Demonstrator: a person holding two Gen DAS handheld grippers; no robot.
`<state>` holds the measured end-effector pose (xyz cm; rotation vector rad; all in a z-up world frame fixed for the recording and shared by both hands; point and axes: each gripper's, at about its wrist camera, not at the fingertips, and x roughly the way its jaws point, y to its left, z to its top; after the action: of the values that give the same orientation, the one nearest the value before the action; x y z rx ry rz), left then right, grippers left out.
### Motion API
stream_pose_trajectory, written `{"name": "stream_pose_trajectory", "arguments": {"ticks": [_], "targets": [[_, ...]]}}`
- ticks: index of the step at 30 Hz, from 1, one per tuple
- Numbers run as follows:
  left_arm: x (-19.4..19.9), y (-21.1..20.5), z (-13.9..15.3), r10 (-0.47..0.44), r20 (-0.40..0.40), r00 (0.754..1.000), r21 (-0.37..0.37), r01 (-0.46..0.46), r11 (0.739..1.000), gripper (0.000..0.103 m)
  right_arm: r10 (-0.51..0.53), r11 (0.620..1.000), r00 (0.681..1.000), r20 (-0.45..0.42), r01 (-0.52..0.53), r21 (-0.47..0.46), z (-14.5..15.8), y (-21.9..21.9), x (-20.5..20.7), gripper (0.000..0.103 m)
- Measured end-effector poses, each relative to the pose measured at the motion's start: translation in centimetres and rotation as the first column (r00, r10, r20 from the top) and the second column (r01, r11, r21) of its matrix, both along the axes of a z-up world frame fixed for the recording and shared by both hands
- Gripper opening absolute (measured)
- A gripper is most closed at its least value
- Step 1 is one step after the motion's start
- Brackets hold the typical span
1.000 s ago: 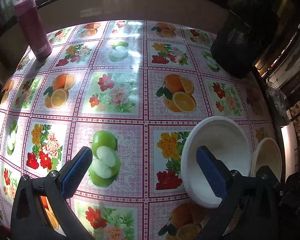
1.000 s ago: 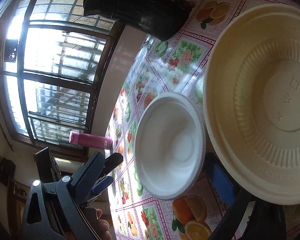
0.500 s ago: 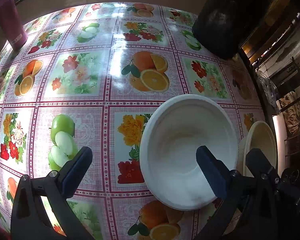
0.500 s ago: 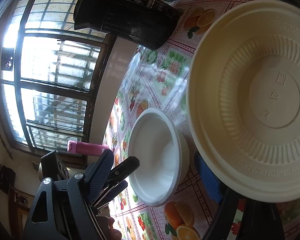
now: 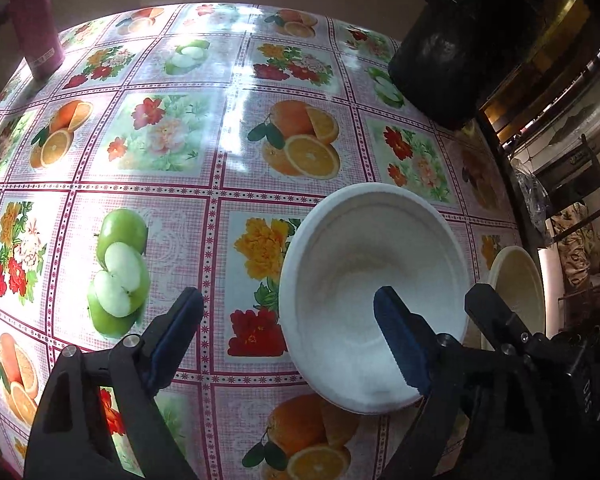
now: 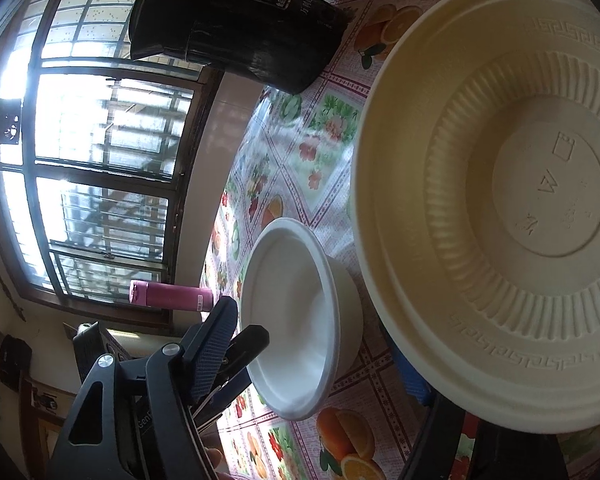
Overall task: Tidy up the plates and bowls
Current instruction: 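Position both grippers around the white bowl rim, then close both grippers on the white bowl rim and lift it, then carry the white bowl to the stack and lower it onto the cream bowl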
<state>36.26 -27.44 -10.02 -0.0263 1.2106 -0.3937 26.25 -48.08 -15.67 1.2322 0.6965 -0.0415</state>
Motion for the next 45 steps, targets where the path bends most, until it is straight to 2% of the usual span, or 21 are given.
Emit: {"name": "stream_pose_trajectory", "arguments": {"ticks": [2,4,6,11,12,13,14,16,19,25,31,37,41,45], "targets": [[0.0,0.1,0.0,0.004,-0.001,1.000,-0.006,-0.004,1.000,0.075,0.012,1.000,1.000,-0.001,-0.012,-0.002,0.0,0.2,0.2,0.067],[0.0,0.2,-0.1,0.005,-0.001,1.000,-0.012,-0.005,1.000,0.059,0.014,1.000,1.000,-0.005,-0.014,-0.011,0.0,0.3,0.2,0.064],[0.0,0.3,-0.2,0.007,-0.007,1.000,-0.024,-0.007,1.000,0.048,0.010,1.000,1.000,-0.011,-0.011,-0.026,0.0,0.3,0.2,0.057],[-0.1,0.1,-0.4,-0.001,-0.023,1.000,-0.036,0.001,0.999,0.045,0.005,1.000,1.000,-0.019,-0.005,-0.028,-0.1,0.2,0.1,0.048],[-0.1,0.1,-0.4,-0.004,-0.024,1.000,-0.043,0.003,0.999,0.036,0.003,0.999,1.000,-0.024,-0.004,-0.037,0.0,0.2,0.1,0.045],[-0.1,0.1,-0.4,-0.009,-0.027,1.000,-0.050,0.007,0.999,0.026,0.003,0.999,1.000,-0.027,-0.004,-0.044,0.0,0.3,0.1,0.037],[-0.1,0.0,-0.3,-0.012,-0.027,1.000,-0.051,0.011,0.999,0.024,0.005,0.999,1.000,-0.030,-0.006,-0.047,0.0,0.3,0.1,0.028],[-0.3,-0.1,-0.1,-0.020,-0.013,1.000,-0.043,0.019,0.999,0.022,0.004,0.999,0.999,-0.032,-0.006,-0.048,-0.2,0.2,0.0,0.019],[-0.4,0.0,0.2,-0.021,-0.004,1.000,-0.039,0.021,0.999,0.011,-0.007,0.998,0.999,-0.036,0.004,-0.063,0.0,0.2,-0.2,0.016],[-0.9,0.4,0.1,-0.031,-0.011,0.999,-0.049,0.031,0.998,0.010,-0.005,0.996,0.999,-0.043,0.001,-0.088,0.0,0.3,-0.3,0.011],[-2.5,1.6,0.5,-0.025,-0.018,1.000,-0.070,0.024,0.997,0.010,0.012,0.997,0.999,-0.043,-0.016,-0.074,-0.3,0.6,-1.3,0.010],[-6.8,3.1,0.6,-0.032,0.002,0.999,-0.073,0.032,0.997,0.010,0.043,0.995,0.998,-0.037,-0.046,-0.091,-0.1,1.8,-5.3,0.010],[-11.3,4.5,0.8,-0.053,0.017,0.998,-0.079,0.054,0.995,0.010,0.066,0.994,0.997,-0.036,-0.069,-0.088,-0.2,2.8,-9.1,0.010],[-15.9,6.6,1.1,-0.062,0.041,0.997,-0.091,0.065,0.994,0.010,0.106,0.985,0.994,-0.040,-0.110,-0.132,0.4,4.5,-13.2,0.010]]}}
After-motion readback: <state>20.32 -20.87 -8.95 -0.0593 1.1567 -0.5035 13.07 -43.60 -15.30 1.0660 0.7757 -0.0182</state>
